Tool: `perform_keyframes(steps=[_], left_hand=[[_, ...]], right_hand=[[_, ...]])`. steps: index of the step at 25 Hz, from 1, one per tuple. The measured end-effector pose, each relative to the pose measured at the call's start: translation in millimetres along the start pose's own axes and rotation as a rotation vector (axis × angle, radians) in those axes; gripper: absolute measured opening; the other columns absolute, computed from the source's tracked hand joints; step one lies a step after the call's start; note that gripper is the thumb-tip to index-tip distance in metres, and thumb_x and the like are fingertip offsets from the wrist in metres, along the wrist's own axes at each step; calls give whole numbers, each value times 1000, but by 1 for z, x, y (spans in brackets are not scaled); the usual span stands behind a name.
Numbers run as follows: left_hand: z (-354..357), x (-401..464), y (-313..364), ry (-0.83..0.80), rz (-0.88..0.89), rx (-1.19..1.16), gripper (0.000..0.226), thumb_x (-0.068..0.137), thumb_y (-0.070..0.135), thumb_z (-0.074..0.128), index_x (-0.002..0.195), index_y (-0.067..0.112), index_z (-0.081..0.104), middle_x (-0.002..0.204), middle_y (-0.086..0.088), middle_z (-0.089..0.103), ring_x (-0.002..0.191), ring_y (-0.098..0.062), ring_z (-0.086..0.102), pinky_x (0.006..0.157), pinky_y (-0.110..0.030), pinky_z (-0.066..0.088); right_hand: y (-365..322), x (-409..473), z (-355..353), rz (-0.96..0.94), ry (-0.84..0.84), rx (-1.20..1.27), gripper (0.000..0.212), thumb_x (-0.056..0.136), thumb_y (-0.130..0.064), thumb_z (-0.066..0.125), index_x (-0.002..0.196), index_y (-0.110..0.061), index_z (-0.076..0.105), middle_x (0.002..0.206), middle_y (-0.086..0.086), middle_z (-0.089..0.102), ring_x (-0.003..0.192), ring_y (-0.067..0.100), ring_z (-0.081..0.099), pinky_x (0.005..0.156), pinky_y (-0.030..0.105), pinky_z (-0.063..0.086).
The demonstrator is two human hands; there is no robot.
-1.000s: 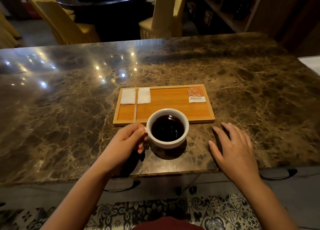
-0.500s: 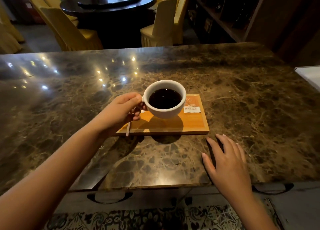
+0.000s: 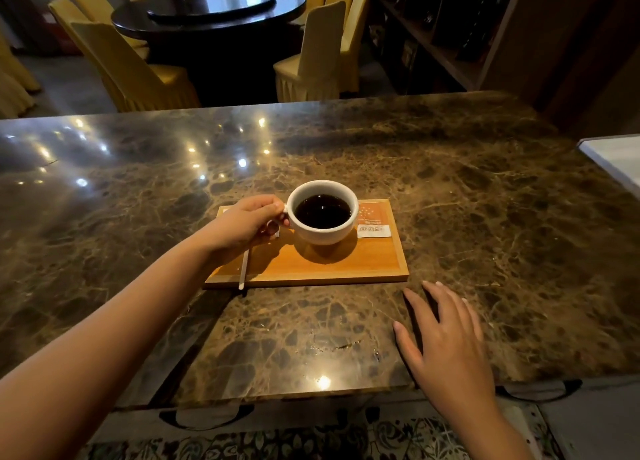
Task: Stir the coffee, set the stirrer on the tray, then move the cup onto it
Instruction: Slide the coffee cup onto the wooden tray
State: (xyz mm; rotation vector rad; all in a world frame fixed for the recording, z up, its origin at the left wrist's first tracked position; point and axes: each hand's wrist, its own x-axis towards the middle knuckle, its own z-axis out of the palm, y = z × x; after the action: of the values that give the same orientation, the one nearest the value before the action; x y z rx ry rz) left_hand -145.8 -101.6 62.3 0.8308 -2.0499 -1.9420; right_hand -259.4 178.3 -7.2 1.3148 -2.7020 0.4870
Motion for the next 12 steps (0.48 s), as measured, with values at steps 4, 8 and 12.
perform_keyframes(steps=[4,8,12], left_hand=[[0,4,-4,5,3,8,26,97,14,36,83,10,57,59,10,60,57,-5,46,57,-17,43],[-4,6,-5,-7,-36,-9,28,97,16,37,79,9,58,59,2,52,58,-13,45,58,-23,43],[-3,2,5,16,-51,77,21,94,14,42,83,7,59,73,-4,57,60,-9,52,57,-19,48]], right_hand=[[2,-1,1,-8,9,4,52,84,-44,35,116,-12,59,122,16,59,120,30,47,100,53,37],[2,0,2,-17,15,5,51,83,-44,36,116,-12,59,122,15,60,120,30,48,100,53,37],[2,0,2,-19,14,-1,51,83,-44,36,116,-12,59,122,16,60,119,32,51,99,54,37]])
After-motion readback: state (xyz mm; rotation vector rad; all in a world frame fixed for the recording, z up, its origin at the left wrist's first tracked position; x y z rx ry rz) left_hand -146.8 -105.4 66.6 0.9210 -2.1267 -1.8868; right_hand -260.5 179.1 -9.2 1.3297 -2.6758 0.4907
